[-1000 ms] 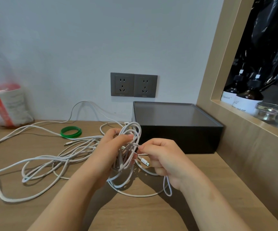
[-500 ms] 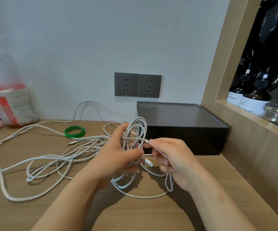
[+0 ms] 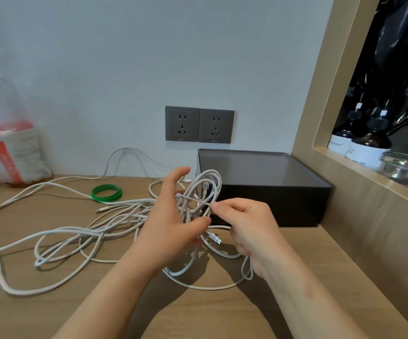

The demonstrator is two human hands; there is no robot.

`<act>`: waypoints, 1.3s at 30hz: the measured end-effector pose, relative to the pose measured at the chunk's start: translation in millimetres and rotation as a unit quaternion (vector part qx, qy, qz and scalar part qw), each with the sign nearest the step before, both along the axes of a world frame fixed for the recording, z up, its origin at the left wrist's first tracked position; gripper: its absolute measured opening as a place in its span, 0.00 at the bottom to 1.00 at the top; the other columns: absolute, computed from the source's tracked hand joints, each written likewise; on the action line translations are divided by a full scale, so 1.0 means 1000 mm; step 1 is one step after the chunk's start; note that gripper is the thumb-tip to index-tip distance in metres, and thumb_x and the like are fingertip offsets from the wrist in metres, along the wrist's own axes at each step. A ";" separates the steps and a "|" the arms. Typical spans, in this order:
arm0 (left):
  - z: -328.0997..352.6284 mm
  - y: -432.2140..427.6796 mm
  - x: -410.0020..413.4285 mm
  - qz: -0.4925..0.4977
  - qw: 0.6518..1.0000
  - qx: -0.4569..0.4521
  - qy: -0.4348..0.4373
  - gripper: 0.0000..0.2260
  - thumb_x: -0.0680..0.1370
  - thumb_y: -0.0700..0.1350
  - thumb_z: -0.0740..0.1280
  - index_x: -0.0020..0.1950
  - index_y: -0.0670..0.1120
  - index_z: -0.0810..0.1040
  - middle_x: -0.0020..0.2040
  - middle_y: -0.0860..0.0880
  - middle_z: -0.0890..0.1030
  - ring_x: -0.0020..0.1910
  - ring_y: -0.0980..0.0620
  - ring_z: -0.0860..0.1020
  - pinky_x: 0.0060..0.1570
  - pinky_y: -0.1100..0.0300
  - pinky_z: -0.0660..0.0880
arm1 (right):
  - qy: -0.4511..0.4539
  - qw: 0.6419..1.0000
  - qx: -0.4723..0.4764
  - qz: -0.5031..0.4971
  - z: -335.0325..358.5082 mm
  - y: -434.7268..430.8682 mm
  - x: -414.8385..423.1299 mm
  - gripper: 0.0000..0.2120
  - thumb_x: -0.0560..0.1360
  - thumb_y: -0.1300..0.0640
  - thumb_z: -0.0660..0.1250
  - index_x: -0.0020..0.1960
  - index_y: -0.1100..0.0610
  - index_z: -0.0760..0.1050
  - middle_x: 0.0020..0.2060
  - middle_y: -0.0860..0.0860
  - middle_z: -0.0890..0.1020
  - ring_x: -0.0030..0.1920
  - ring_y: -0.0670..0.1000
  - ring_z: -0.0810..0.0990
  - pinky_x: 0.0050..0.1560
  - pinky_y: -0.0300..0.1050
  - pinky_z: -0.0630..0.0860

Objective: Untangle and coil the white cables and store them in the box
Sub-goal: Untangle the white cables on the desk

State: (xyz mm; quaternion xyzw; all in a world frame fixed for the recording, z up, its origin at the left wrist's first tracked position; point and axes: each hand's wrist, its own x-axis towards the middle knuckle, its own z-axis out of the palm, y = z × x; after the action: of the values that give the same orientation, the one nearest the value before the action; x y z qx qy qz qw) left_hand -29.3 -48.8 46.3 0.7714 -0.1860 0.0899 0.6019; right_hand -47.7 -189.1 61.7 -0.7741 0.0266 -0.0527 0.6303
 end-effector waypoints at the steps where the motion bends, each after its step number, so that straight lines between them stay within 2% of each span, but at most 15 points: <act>1: -0.001 0.000 0.001 0.003 1.000 0.015 -0.025 0.35 0.72 0.39 0.72 0.58 0.73 0.58 0.57 0.57 0.67 0.45 0.47 0.81 0.43 0.52 0.81 | -0.005 1.000 0.000 0.001 -0.001 0.001 0.000 0.07 0.75 0.55 0.67 0.40 0.49 0.80 0.17 0.39 0.72 0.19 0.37 0.70 0.22 0.29 0.62; 4: -0.004 0.000 0.003 0.019 0.996 0.046 -0.079 0.31 0.72 0.42 0.71 0.51 0.77 0.59 0.59 0.56 0.67 0.52 0.45 0.77 0.53 0.44 0.77 | 0.013 1.000 0.009 0.006 -0.004 -0.001 0.002 0.08 0.76 0.53 0.65 0.42 0.50 0.81 0.18 0.40 0.72 0.20 0.40 0.69 0.25 0.30 0.62; 7: -0.009 0.003 0.009 0.053 0.992 0.052 -0.103 0.24 0.73 0.43 0.71 0.49 0.72 0.64 0.55 0.61 0.67 0.51 0.52 0.74 0.52 0.45 0.77 | 0.060 0.994 0.089 0.021 -0.004 -0.005 0.005 0.12 0.77 0.53 0.64 0.43 0.56 0.82 0.25 0.49 0.72 0.23 0.44 0.63 0.23 0.35 0.59; 10: -0.011 0.004 0.012 0.093 0.986 0.085 -0.113 0.15 0.75 0.47 0.68 0.48 0.66 0.66 0.57 0.57 0.67 0.46 0.63 0.73 0.51 0.59 0.78 | 0.033 0.999 0.034 0.010 -0.005 -0.004 0.006 0.07 0.75 0.57 0.66 0.40 0.54 0.82 0.28 0.47 0.76 0.25 0.43 0.68 0.23 0.33 0.62; 12: -0.012 0.002 0.011 0.110 0.976 0.140 -0.124 0.12 0.77 0.50 0.65 0.50 0.66 0.66 0.62 0.57 0.64 0.46 0.71 0.70 0.48 0.76 0.71 | -0.010 0.999 -0.034 -0.004 -0.007 -0.001 0.007 0.09 0.75 0.57 0.67 0.38 0.49 0.81 0.29 0.42 0.78 0.32 0.42 0.74 0.30 0.32 0.66; 13: -0.013 0.001 0.011 0.119 0.970 0.171 -0.128 0.11 0.77 0.51 0.64 0.53 0.66 0.67 0.63 0.57 0.63 0.46 0.71 0.69 0.44 0.78 0.69 | -0.029 0.998 -0.055 -0.003 -0.007 0.000 0.007 0.09 0.75 0.56 0.66 0.38 0.48 0.80 0.32 0.42 0.80 0.36 0.41 0.77 0.34 0.33 0.68; 16: -0.016 -0.001 0.009 0.161 0.947 0.247 -0.131 0.10 0.79 0.52 0.61 0.59 0.64 0.71 0.68 0.57 0.60 0.47 0.61 0.70 0.46 0.63 0.75 | -0.048 0.996 -0.078 0.007 -0.010 0.000 0.008 0.08 0.76 0.55 0.66 0.40 0.48 0.80 0.37 0.43 0.82 0.43 0.41 0.78 0.40 0.34 0.71; 18: -0.017 -0.003 0.008 0.176 0.935 0.279 -0.133 0.10 0.79 0.52 0.60 0.58 0.64 0.72 0.70 0.58 0.56 0.49 0.60 0.69 0.46 0.59 0.77 | -0.053 0.995 -0.088 0.008 -0.012 -0.001 0.010 0.07 0.76 0.54 0.66 0.41 0.48 0.80 0.37 0.43 0.82 0.44 0.41 0.78 0.41 0.34 0.71; 21: -0.018 -0.007 0.008 0.174 0.928 0.296 -0.145 0.09 0.79 0.50 0.60 0.56 0.64 0.71 0.73 0.59 0.51 0.57 0.58 0.68 0.45 0.62 0.76 | -0.064 0.994 -0.090 0.006 -0.014 0.000 0.012 0.08 0.76 0.54 0.66 0.40 0.47 0.80 0.37 0.43 0.82 0.43 0.41 0.78 0.41 0.34 0.72; 24: -0.022 -0.010 0.008 0.180 0.927 0.290 -0.153 0.08 0.76 0.54 0.64 0.54 0.64 0.70 0.73 0.61 0.48 0.68 0.56 0.63 0.43 0.68 0.69 | -0.073 0.993 -0.096 0.003 -0.016 -0.001 0.013 0.09 0.75 0.54 0.66 0.38 0.46 0.79 0.35 0.43 0.81 0.42 0.40 0.78 0.39 0.31 0.71; 27: -0.030 -0.012 0.011 0.211 0.921 0.267 -0.191 0.09 0.71 0.52 0.71 0.49 0.59 0.74 0.74 0.54 0.57 0.70 0.49 0.63 0.45 0.64 0.67 | -0.086 0.989 -0.122 -0.003 -0.016 0.000 0.012 0.09 0.75 0.54 0.67 0.35 0.47 0.78 0.32 0.43 0.80 0.39 0.39 0.78 0.36 0.29 0.70; 29: -0.033 -0.013 0.015 0.228 0.917 0.260 -0.197 0.10 0.68 0.49 0.76 0.44 0.56 0.77 0.71 0.47 0.67 0.66 0.42 0.71 0.43 0.61 0.68 | -0.101 0.983 -0.151 -0.015 -0.017 0.001 0.012 0.10 0.74 0.53 0.67 0.34 0.46 0.77 0.30 0.43 0.79 0.39 0.37 0.77 0.34 0.28 0.70; 31: -0.035 -0.012 0.019 0.241 0.911 0.263 -0.209 0.10 0.65 0.46 0.78 0.40 0.54 0.78 0.66 0.44 0.73 0.61 0.39 0.75 0.44 0.59 0.69 | -0.106 0.981 -0.163 -0.017 -0.018 0.002 0.012 0.10 0.74 0.53 0.67 0.33 0.46 0.76 0.30 0.44 0.79 0.40 0.37 0.76 0.34 0.29 0.71; 34: -0.038 -0.010 0.022 0.238 0.908 0.255 -0.234 0.12 0.63 0.42 0.79 0.39 0.51 0.79 0.62 0.42 0.76 0.59 0.38 0.76 0.49 0.49 0.73 | -0.097 0.982 -0.164 -0.009 -0.019 0.003 0.012 0.10 0.74 0.52 0.67 0.34 0.46 0.76 0.31 0.45 0.79 0.39 0.40 0.77 0.36 0.31 0.72; 39: -0.042 -0.006 0.024 0.222 0.899 0.249 -0.283 0.11 0.63 0.38 0.79 0.38 0.46 0.80 0.56 0.42 0.79 0.55 0.39 0.76 0.51 0.54 0.68 | -0.068 0.990 -0.120 -0.017 -0.019 0.004 0.013 0.09 0.74 0.55 0.67 0.36 0.53 0.79 0.33 0.49 0.80 0.39 0.45 0.78 0.37 0.35 0.73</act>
State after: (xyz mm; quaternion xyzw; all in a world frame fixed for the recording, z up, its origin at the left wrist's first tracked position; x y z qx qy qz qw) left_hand -5.2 -55.1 4.3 0.8594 -0.1886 0.3864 0.2768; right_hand -34.3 -184.9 43.2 -0.8383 -0.0093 -0.1189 0.5320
